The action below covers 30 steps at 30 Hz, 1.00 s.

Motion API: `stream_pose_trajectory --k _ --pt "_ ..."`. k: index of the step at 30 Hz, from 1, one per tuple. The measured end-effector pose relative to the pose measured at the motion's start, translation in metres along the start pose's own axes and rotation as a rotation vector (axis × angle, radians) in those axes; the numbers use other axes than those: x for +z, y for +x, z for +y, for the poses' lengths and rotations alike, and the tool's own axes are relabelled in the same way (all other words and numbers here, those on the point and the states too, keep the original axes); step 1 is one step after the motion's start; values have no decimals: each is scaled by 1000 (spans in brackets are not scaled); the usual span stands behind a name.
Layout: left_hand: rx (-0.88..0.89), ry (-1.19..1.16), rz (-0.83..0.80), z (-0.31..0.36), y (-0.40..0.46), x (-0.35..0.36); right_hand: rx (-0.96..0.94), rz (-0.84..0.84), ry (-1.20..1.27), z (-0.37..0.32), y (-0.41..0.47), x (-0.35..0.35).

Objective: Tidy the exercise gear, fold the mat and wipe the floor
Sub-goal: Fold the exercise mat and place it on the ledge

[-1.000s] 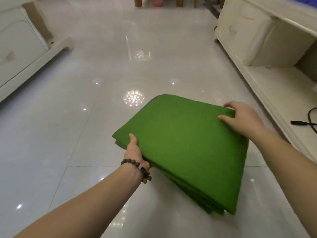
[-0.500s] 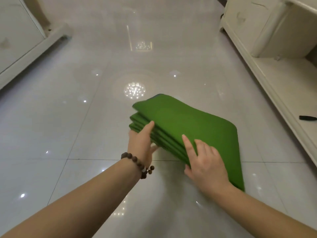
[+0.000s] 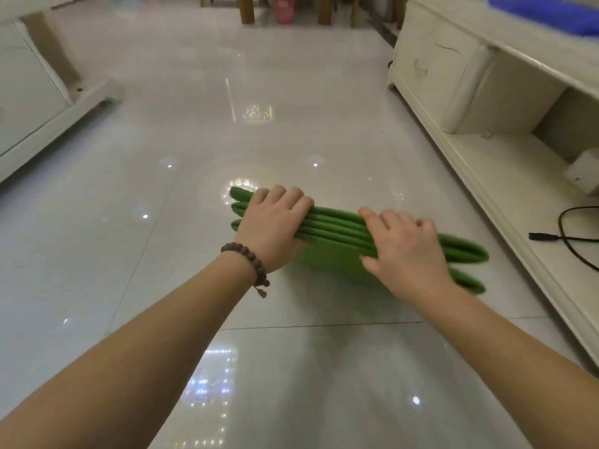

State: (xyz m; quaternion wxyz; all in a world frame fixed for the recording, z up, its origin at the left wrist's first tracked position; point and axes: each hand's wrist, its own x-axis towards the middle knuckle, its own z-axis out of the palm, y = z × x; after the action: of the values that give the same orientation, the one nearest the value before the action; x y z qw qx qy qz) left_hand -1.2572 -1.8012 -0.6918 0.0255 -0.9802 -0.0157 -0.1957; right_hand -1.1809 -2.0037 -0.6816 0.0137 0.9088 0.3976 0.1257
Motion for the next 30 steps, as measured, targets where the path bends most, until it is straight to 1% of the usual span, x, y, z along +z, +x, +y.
stream_pose_trajectory --k 2,3,5,8,10,11,13,16,18,20,23,24,27,30 --pt "-15 -9 20 2 5 -18 -82 59 59 24 9 -19" --pt "-22 -18 -10 2 5 -24 -116 37 67 33 13 -26" --pt "-42 -25 -95 5 4 -30 -133 -40 42 42 19 -29" --pt "-64 11 -264 13 17 -24 -113 -158 23 43 27 -16" --pt "-108 -4 -388 13 35 -26 -101 -237 89 48 37 -19" --pt "-116 -7 -422 12 40 -29 -101 -263 104 49 40 -23" --pt "-86 32 -382 9 43 -29 -125 -234 68 47 46 -30" --pt "-66 18 -306 11 34 -22 -177 -176 18 14 46 -27" --pt "-63 24 -304 15 33 -19 -204 -162 -46 -12 47 -15" --pt "-73 32 -320 14 35 -20 -209 -107 -61 -19 51 -6" --pt "-67 15 -353 10 35 -22 -289 -59 -61 7 47 -8" --pt "-72 8 -373 9 33 -23 -274 -81 -50 24 43 -10" --pt "-83 26 -439 8 24 -29 -151 -203 -15 78 24 -18" --pt "-131 45 -487 10 20 -33 -128 -283 -53 100 13 -18"
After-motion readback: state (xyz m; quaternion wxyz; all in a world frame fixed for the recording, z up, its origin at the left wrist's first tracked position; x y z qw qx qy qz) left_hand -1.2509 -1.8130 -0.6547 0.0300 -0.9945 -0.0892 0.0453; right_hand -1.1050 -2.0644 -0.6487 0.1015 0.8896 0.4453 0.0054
